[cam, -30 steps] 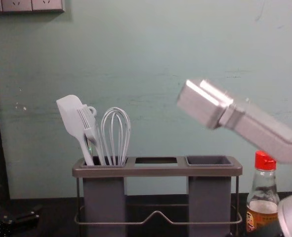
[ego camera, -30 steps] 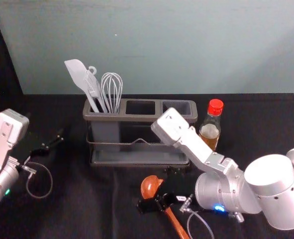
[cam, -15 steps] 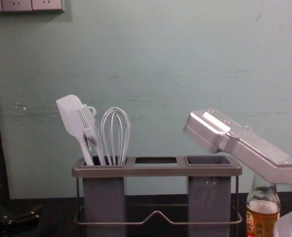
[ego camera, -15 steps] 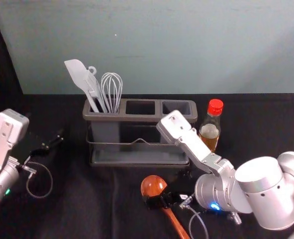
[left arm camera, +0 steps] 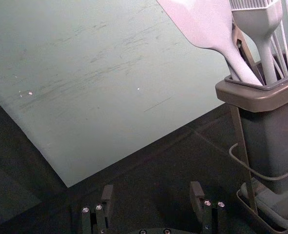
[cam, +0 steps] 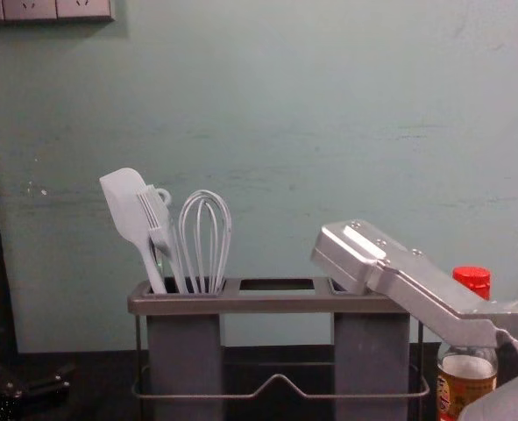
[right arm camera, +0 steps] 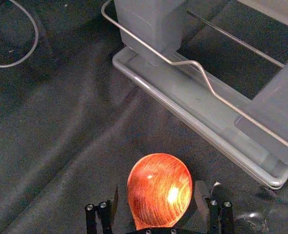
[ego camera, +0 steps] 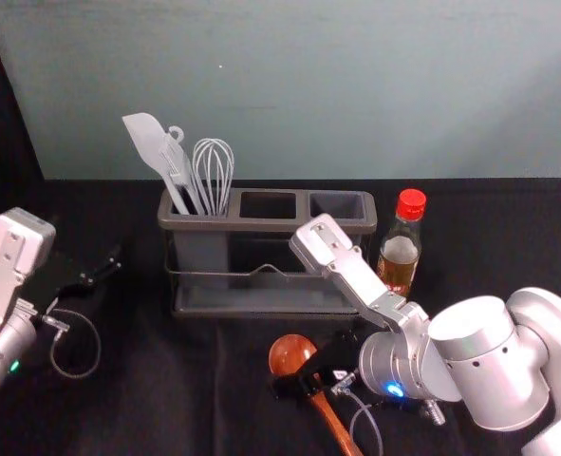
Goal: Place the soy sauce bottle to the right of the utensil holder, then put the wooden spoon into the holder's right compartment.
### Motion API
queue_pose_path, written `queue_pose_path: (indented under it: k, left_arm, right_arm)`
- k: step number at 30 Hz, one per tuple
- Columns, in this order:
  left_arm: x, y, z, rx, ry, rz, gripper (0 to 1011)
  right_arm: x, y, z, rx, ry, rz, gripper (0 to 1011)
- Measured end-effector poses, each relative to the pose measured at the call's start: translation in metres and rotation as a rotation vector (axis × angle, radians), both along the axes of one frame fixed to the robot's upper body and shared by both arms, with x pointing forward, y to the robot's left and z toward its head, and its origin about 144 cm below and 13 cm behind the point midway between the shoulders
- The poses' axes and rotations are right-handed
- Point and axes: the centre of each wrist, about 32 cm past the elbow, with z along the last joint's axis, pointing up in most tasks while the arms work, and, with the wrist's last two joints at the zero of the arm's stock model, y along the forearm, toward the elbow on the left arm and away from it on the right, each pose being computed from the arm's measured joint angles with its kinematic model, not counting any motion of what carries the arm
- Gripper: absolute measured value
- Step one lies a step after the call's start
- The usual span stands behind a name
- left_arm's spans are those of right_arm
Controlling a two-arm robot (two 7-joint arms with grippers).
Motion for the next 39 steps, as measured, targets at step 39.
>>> queue_pose_path:
  k: [39]
  left_arm:
    - [0.0,0.0,0.0,0.0,0.0,0.0,1012]
  right_arm:
    - [0.007,0.003,-0.012,-0.009,-0.009,0.031,1004]
